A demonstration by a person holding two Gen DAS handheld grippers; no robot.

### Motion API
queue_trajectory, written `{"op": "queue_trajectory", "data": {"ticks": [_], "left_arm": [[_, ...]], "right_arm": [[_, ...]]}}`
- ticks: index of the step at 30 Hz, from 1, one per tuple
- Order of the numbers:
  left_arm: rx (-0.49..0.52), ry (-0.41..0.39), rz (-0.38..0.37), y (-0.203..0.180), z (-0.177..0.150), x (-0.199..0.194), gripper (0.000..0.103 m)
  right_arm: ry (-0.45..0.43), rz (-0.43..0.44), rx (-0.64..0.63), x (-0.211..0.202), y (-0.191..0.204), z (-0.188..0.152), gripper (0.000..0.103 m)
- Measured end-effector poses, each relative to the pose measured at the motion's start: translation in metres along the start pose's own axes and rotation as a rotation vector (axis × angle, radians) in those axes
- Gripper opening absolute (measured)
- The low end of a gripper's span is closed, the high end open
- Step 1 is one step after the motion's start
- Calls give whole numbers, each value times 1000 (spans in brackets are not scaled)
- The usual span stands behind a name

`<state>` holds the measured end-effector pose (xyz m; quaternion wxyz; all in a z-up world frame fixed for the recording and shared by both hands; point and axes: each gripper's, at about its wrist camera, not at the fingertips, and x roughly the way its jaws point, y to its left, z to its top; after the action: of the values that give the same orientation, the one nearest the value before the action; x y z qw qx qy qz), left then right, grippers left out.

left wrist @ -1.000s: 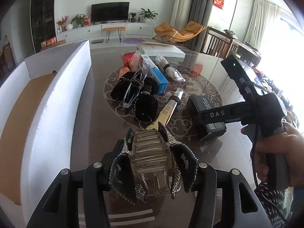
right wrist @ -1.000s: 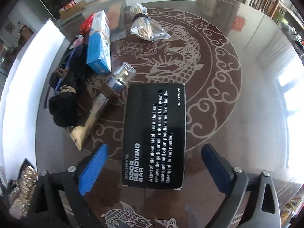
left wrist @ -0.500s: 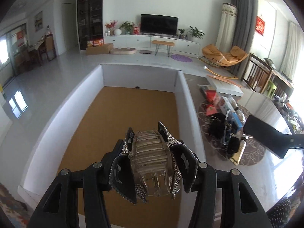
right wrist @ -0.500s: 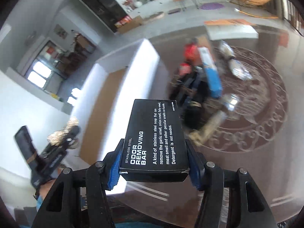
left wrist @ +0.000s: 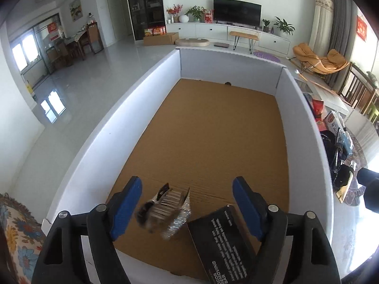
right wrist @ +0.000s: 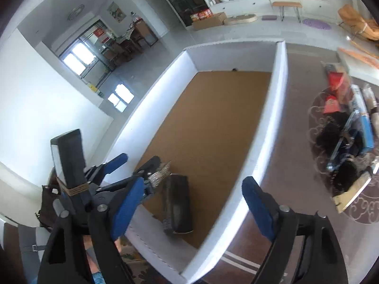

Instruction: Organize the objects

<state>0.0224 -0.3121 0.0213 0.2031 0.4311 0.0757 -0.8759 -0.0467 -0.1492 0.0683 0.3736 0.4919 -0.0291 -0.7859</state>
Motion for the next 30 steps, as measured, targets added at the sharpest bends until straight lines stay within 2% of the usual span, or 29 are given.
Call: {"op": "queue_trajectory", "data": {"ticks": [2,5,6,7,8,9,11,14,17,19,21,25,30], "left_arm": [[16,-36,-65,-21,-1,-18,78],[83,-81,-234,-71,-9,-52,79],[116,-91,-295,-91,-13,-63,84],[155,-100,-355,-112,-20,-73,93],[189,-104,-404,-133,-27,-80,97],[224,-102,-449,-155,-36,-84,103],[291,-70,-502,-199,-53,-81,103],[323,13,-524,-249,-77,-52,103],[338,30,-448,-280,-92,-19,103],[344,32,-395,-290,-99,-4,103],[344,36,-370,-290,-101,7,103],[371,26,-320,-298,-100,23,103],[360,49,-313,-304,-96,37,103]], "right_arm": [[-76,-104,11,-26,-25,-14,97],[-168,-338,57,-57,-78,-52,98],[-187,-426,86,-65,-98,-69,98],[-191,-511,125,-70,-120,-87,98],[-176,-580,170,-74,-141,-104,98],[-154,-623,214,-74,-161,-120,98],[-124,-669,290,-78,-206,-143,98],[-112,-707,346,-81,-246,-162,98],[-136,-705,405,-90,-262,-167,100],[-146,-694,401,-92,-268,-167,100],[-132,-739,370,-84,-267,-164,103],[-144,-743,337,-74,-261,-154,103],[-155,-743,329,-65,-280,-129,103]]}}
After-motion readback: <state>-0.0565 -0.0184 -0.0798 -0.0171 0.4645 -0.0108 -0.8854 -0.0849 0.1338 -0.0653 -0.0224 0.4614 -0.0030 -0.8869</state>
